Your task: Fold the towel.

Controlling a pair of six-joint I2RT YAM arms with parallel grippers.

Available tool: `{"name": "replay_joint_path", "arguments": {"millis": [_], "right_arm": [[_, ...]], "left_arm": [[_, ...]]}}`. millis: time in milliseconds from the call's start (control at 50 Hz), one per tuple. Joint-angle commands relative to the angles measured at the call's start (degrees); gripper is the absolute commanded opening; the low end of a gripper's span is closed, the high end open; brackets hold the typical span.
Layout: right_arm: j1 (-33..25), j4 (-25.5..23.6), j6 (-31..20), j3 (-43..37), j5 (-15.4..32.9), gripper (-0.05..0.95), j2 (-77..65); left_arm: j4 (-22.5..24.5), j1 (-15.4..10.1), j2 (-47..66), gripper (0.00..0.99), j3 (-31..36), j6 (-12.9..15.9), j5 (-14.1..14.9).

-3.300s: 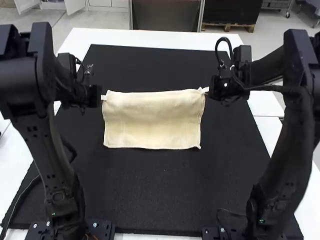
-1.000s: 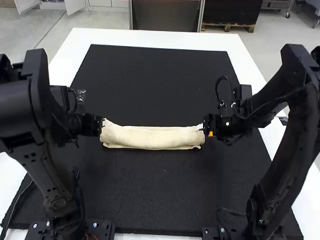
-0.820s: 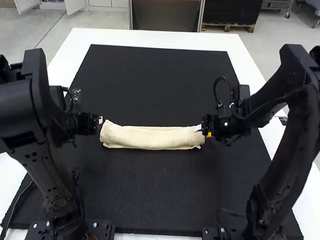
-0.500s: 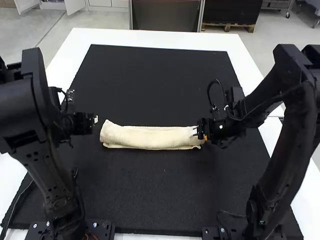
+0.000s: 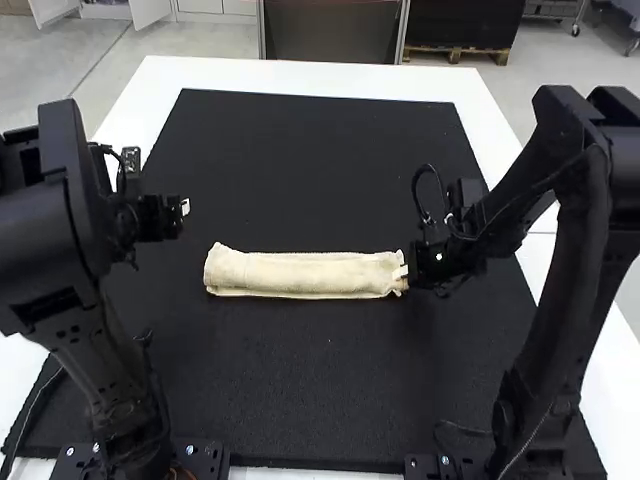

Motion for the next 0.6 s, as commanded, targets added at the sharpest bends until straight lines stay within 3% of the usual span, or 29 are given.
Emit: {"name": "replay_joint_path", "arguments": {"millis": [0, 420, 580], "right_arm": [[0.9, -2.5, -0.7, 1.2, -3.1, -0.02, 1.3], [-0.4, -12.1, 2.3, 4.7, -5.5, -0.02, -12.0], [0.3, -13.4, 4.1, 6.7, -7.1, -0.02, -13.3]], "left_arm": [[0.0, 0.5, -0.8, 0.97, 1.2, -0.9, 1.0], [-0.6, 3.0, -0.9, 0.97, 1.2, -0.9, 1.8], [-1.4, 3.1, -0.8, 0.97, 1.1, -0.8, 1.9]]}}
